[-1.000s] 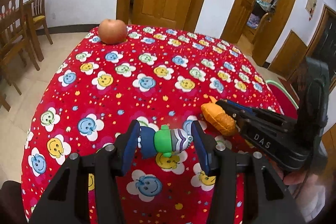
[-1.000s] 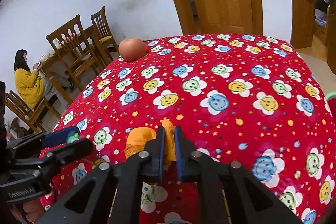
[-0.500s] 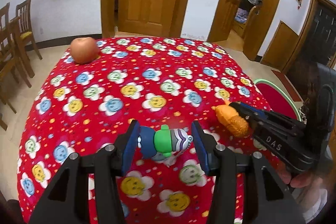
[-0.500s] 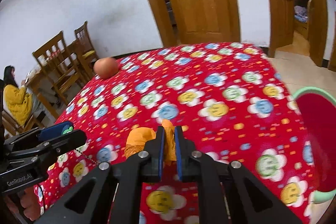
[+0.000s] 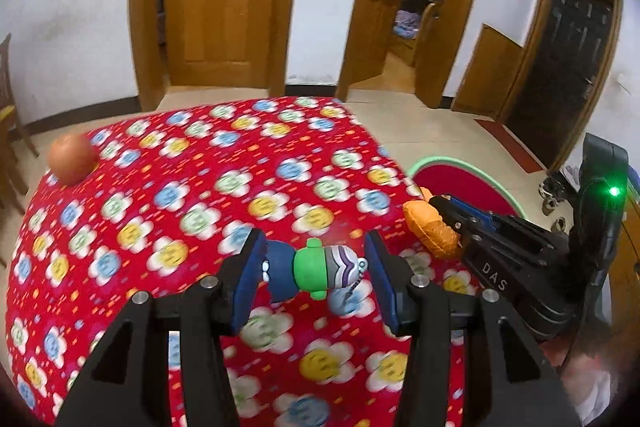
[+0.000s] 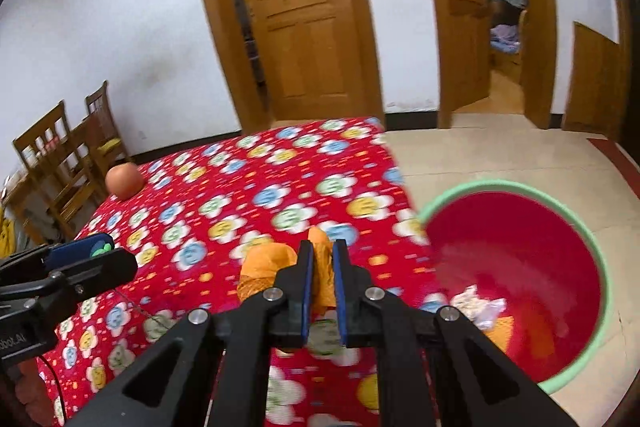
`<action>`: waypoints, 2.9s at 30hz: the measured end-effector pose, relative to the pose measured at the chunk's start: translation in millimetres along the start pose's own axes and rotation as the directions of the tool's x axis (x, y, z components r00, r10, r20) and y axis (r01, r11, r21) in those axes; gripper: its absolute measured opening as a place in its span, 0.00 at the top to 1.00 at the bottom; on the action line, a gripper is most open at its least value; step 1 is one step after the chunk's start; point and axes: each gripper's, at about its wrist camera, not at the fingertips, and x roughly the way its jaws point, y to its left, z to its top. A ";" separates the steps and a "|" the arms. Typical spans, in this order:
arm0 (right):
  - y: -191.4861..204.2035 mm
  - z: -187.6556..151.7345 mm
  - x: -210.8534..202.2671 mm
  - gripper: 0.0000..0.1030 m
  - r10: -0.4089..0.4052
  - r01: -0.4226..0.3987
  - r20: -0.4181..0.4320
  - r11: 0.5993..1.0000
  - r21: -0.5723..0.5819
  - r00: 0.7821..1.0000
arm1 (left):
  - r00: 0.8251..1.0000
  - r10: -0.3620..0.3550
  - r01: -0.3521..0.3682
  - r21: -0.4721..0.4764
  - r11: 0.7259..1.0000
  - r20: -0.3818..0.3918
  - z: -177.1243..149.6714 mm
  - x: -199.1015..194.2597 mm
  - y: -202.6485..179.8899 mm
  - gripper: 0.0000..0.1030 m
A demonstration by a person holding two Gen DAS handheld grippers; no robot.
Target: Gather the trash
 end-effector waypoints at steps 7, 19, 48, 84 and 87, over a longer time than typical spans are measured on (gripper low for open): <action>-48.4 7.0 -14.1 0.89 -0.067 0.064 0.035 0.995 0.075 0.997 | 0.999 -0.041 0.040 0.083 0.996 0.007 15.3 27.7 -37.6 0.50; -116.0 3.1 -27.5 0.88 -0.112 0.108 0.007 0.971 0.213 0.994 | 0.979 -0.203 0.205 0.088 0.975 -0.032 21.3 76.8 -99.0 0.50; -180.1 -15.8 -32.9 0.81 -0.203 0.201 -0.024 0.941 0.272 0.979 | 0.966 -0.256 0.248 0.151 0.957 0.036 25.9 90.7 -137.2 0.07; -83.1 5.4 -137.6 0.00 -0.399 0.373 0.184 0.914 0.160 0.898 | 0.939 -0.191 0.125 0.235 0.964 0.286 28.5 -13.1 -85.1 0.02; -62.7 8.3 -146.3 0.00 -0.386 0.366 0.182 0.921 0.135 0.904 | 0.935 -0.182 0.113 0.231 0.966 0.304 24.0 -19.0 -78.0 0.02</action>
